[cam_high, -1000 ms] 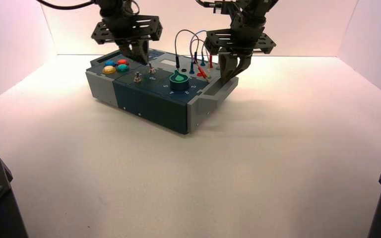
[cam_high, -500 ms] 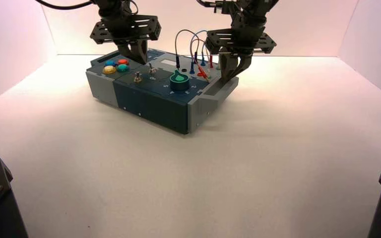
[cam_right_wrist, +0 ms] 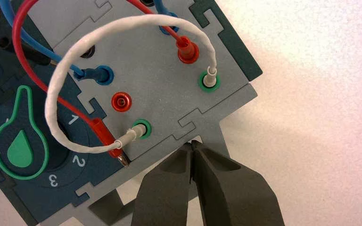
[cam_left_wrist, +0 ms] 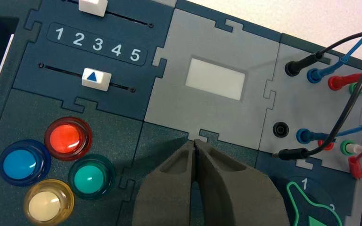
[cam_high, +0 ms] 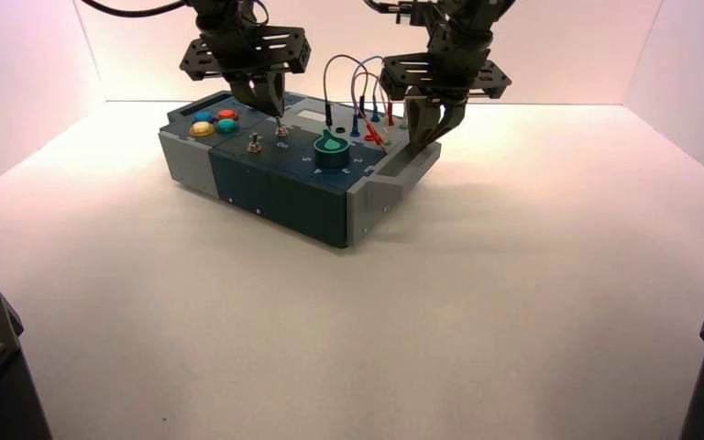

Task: Flip the top switch on with the left gripper.

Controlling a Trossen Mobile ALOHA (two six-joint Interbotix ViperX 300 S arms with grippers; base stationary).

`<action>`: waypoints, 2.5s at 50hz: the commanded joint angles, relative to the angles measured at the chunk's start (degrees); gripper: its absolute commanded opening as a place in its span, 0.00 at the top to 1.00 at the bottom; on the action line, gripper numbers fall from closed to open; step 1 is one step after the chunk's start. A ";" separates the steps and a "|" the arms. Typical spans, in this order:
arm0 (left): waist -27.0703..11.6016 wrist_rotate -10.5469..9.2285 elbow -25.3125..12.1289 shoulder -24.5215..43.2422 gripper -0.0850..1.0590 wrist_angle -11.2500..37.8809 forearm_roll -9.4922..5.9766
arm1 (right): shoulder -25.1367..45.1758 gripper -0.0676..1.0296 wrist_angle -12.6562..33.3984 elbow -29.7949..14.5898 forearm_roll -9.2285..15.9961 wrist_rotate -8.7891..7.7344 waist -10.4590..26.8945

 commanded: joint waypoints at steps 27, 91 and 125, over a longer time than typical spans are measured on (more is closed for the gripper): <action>1.85 0.44 -0.53 -1.14 0.95 -0.18 0.53 | -0.53 0.96 -0.09 -0.97 -0.18 -0.18 -0.09; 0.70 -0.09 -0.53 -2.37 0.95 0.88 0.09 | -0.18 0.96 0.09 -1.41 -0.09 -0.18 -0.09; -5.54 -0.18 -5.27 -1.85 0.95 1.76 0.09 | -0.09 0.96 0.09 -1.23 -0.62 -0.18 -0.62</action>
